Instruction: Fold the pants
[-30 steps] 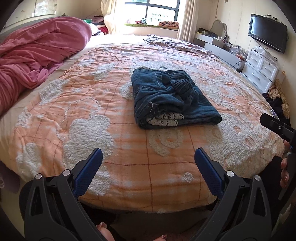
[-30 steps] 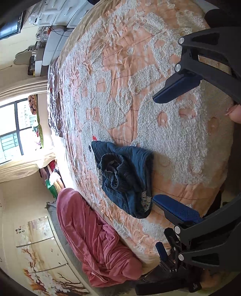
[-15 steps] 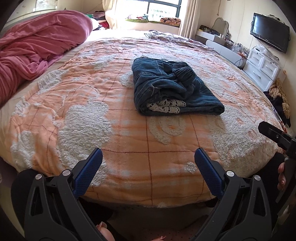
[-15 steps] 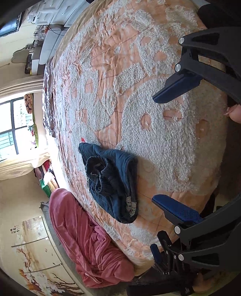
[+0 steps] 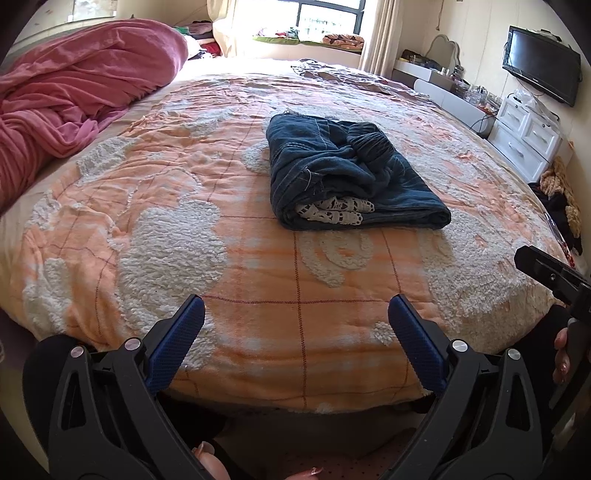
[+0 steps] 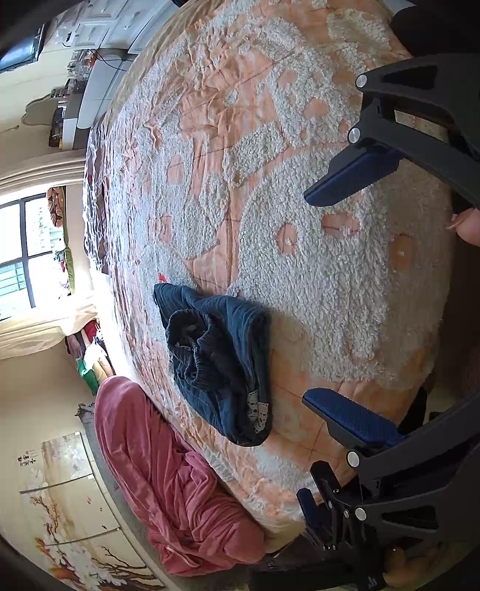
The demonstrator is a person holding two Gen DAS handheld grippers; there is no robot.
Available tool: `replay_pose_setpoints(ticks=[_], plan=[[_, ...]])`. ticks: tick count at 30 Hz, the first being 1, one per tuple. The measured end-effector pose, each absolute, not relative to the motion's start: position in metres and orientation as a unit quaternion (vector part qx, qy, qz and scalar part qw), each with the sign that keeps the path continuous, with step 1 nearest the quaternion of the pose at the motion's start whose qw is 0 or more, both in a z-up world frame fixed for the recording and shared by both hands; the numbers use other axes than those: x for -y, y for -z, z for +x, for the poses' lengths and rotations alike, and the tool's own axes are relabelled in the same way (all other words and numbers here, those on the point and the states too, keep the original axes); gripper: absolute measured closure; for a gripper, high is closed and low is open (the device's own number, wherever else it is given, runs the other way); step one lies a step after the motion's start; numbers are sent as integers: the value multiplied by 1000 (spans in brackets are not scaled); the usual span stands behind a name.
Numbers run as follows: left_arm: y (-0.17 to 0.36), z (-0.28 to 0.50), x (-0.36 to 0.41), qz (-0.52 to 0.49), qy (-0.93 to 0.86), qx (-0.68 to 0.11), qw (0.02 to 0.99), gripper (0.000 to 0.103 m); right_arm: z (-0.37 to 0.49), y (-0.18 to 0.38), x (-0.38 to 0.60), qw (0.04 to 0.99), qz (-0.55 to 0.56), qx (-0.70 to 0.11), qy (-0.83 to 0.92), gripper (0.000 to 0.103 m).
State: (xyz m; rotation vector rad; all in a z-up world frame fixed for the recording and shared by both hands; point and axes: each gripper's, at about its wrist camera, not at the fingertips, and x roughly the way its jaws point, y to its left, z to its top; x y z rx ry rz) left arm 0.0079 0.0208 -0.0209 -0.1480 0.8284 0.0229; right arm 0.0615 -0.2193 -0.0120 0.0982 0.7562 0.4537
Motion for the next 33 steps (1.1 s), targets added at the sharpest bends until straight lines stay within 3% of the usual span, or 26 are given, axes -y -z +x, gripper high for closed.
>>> replay_pose_setpoints(ticks=[33], plan=[[18,7,-20,-65,-18,-408,911,10,59,11,216,904,34,-370,-213,5]])
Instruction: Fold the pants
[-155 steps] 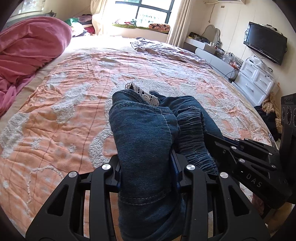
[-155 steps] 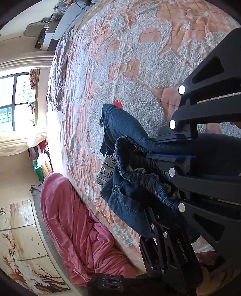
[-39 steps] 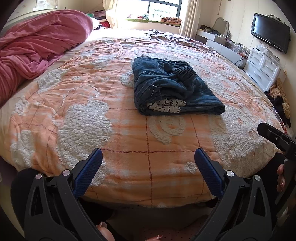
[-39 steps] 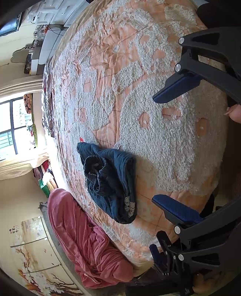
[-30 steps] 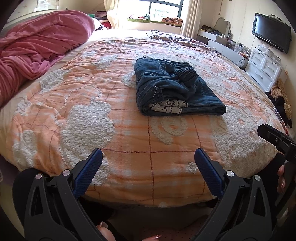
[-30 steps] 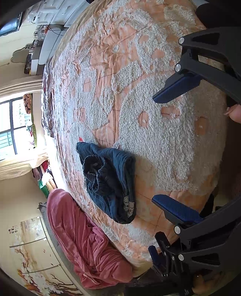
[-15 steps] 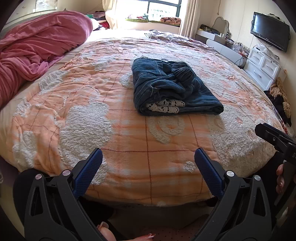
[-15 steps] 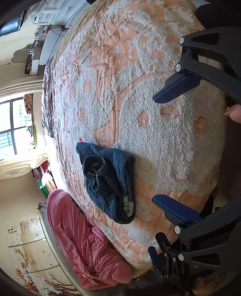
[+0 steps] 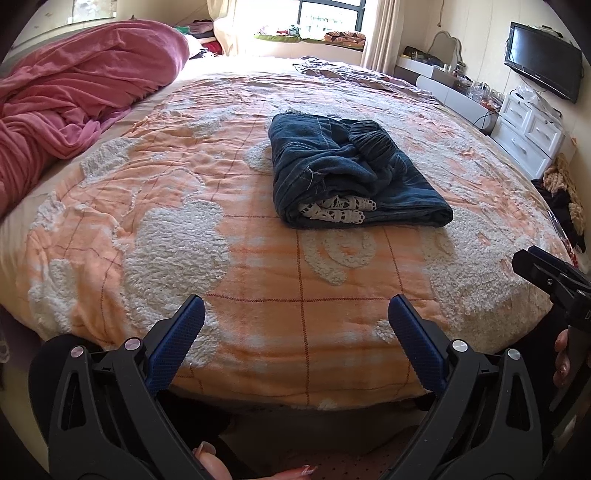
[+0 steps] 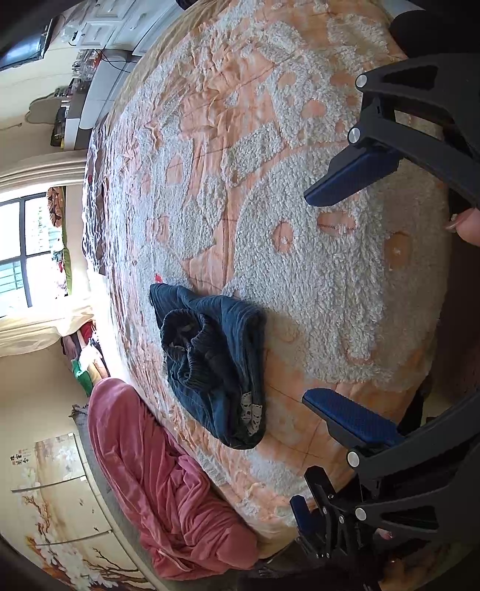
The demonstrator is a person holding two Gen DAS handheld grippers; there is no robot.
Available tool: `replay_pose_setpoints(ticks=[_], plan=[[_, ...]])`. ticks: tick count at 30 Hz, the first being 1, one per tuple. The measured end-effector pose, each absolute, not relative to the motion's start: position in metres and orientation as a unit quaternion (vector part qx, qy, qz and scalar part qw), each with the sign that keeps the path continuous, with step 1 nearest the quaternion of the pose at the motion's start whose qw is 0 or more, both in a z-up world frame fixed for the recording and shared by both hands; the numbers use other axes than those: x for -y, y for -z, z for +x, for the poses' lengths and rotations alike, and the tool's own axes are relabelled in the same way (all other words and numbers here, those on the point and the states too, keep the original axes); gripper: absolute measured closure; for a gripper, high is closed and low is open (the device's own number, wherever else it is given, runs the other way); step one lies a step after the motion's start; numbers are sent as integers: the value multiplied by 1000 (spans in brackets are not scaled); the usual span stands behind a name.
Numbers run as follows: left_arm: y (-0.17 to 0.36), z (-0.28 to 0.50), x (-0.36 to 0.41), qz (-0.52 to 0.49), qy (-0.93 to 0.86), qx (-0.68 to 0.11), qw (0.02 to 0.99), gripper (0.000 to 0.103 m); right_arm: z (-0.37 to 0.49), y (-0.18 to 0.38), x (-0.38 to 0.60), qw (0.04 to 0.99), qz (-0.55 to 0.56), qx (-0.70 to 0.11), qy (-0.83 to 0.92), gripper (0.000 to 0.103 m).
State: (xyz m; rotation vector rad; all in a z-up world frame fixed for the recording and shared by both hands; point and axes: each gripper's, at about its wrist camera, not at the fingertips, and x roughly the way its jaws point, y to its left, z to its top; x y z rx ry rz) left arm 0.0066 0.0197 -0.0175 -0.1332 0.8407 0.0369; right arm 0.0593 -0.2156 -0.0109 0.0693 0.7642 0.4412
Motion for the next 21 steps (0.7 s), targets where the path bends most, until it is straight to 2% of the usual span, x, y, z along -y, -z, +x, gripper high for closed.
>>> replay_pose_setpoints(ticks=[21], plan=[[16,7,-18,-63,-20,-407,911,10,61,11,217,904,32,-371,-212,5]])
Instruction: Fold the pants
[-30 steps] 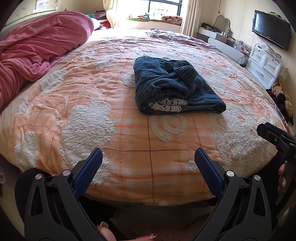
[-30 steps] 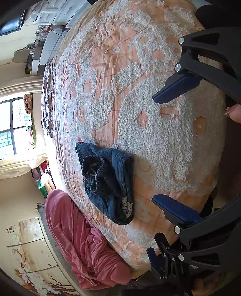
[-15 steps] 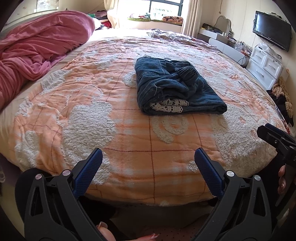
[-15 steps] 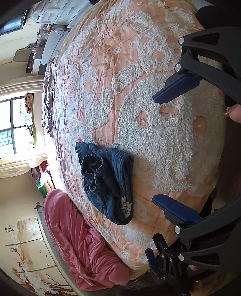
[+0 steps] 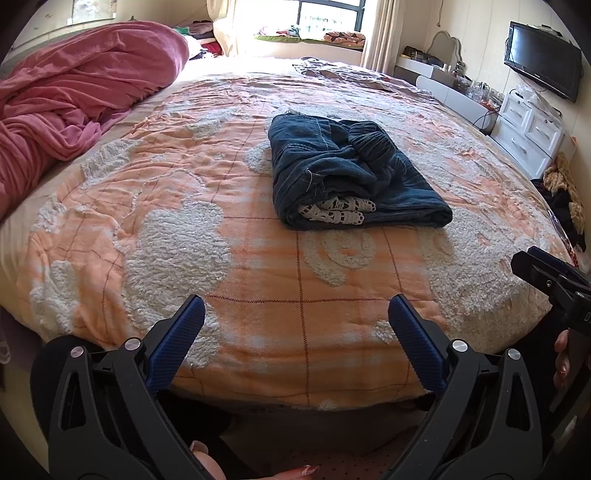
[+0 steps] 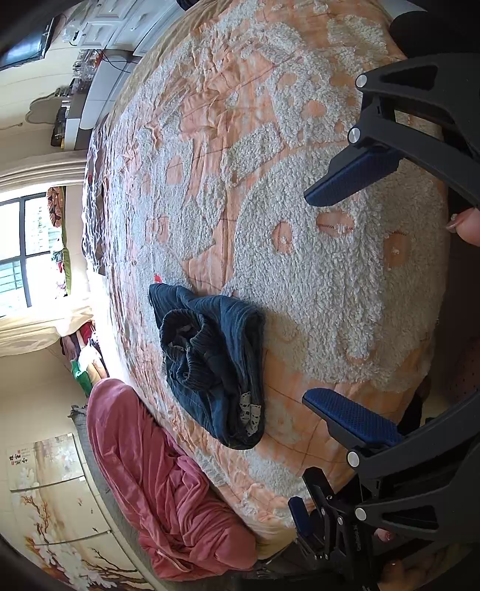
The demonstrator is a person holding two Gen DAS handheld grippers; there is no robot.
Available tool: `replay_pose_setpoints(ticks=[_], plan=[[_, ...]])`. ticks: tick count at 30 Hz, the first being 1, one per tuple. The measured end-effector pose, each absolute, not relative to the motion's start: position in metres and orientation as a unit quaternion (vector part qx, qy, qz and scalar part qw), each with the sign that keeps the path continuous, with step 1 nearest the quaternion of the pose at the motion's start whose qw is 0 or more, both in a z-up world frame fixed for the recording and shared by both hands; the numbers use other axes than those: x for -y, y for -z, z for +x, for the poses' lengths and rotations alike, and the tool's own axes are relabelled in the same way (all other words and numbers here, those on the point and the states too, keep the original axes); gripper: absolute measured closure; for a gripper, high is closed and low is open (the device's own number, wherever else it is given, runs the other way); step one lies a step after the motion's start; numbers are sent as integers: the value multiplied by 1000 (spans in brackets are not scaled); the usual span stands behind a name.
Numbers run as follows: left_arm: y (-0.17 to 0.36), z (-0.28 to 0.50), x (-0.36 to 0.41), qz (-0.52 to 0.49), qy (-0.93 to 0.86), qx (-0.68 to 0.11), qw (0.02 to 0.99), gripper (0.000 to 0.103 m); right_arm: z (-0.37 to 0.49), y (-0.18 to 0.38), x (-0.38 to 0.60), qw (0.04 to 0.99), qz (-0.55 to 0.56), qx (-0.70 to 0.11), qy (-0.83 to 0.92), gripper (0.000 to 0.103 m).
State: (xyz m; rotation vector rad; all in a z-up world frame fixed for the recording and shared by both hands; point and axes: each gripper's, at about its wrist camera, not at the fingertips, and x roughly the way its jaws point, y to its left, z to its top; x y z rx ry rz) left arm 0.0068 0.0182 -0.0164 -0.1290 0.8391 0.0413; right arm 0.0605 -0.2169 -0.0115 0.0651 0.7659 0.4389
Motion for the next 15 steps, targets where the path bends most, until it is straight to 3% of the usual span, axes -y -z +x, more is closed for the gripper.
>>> replay_pose_setpoints(ticks=[15], plan=[[19,10,-23,-81,7,-418,905,9,71,20,220,900,34,-383,-204,5]])
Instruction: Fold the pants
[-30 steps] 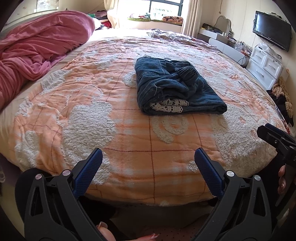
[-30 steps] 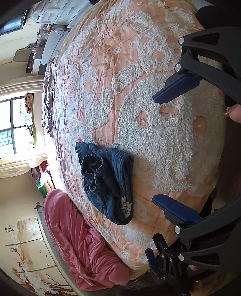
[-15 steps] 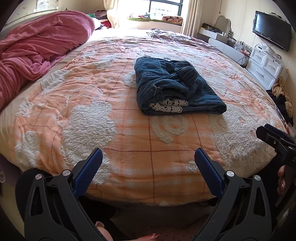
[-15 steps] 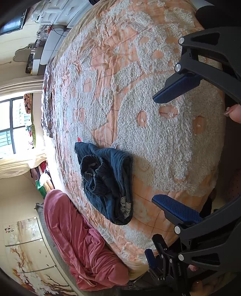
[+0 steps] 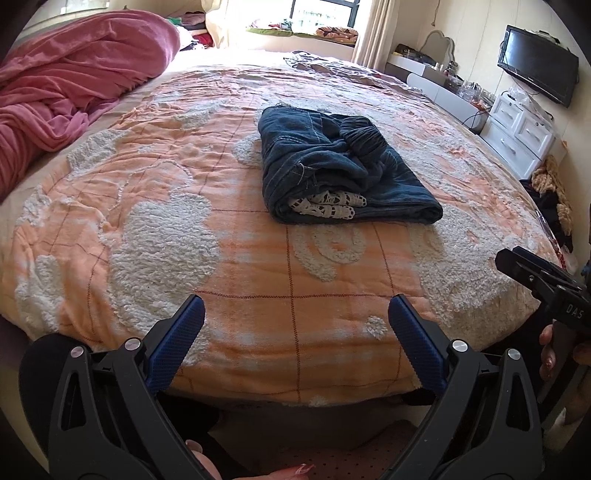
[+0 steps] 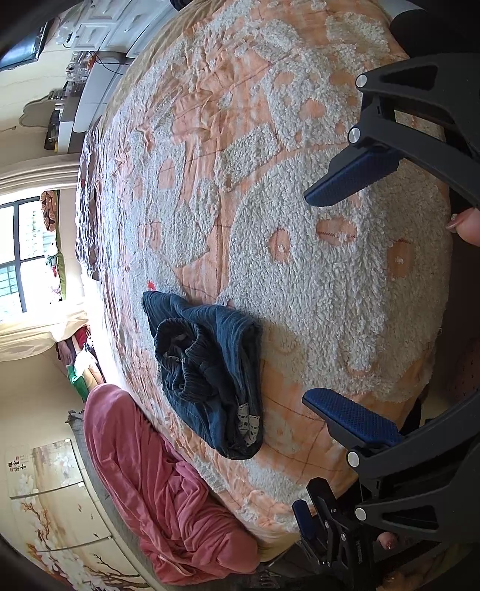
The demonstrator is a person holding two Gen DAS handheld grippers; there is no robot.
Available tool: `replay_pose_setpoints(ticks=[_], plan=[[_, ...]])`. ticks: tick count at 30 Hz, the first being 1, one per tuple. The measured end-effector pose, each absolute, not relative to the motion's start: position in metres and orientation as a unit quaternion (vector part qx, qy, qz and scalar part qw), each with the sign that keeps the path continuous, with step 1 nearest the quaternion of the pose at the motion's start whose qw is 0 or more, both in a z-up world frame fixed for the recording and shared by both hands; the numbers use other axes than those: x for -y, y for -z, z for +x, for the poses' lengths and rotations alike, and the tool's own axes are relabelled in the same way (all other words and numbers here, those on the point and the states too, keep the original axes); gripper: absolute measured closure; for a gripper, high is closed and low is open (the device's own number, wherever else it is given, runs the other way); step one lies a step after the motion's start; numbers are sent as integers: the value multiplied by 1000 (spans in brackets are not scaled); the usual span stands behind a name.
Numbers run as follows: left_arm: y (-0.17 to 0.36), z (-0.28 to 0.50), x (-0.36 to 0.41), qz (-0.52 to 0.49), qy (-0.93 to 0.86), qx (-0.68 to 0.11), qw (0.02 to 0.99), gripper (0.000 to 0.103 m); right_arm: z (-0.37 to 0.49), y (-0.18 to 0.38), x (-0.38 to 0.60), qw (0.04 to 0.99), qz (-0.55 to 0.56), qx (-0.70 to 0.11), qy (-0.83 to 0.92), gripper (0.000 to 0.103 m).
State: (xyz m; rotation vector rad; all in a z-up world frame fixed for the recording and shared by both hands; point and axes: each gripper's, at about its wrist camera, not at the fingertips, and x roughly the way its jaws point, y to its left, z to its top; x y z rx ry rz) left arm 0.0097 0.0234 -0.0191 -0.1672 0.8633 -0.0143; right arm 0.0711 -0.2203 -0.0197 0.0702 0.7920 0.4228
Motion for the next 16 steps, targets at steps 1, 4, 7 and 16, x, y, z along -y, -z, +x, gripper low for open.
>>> replay_pose_setpoints(ticks=[1,4,7,16], plan=[[19,11,-24,-79,3,-420,904,9,74,21,223,900,35,-385,-202,5],[17,15,-30,-83,-4,-412,907,10,84,26,233,900,41,-392,-189,5],[8,29,-45,-79,-17,-400,913,9,103,27,257,907,48,-390,-152,5],[16,169,-201,-80,-162,-460,869,9,242,12,418,912,38,-406,50,5]])
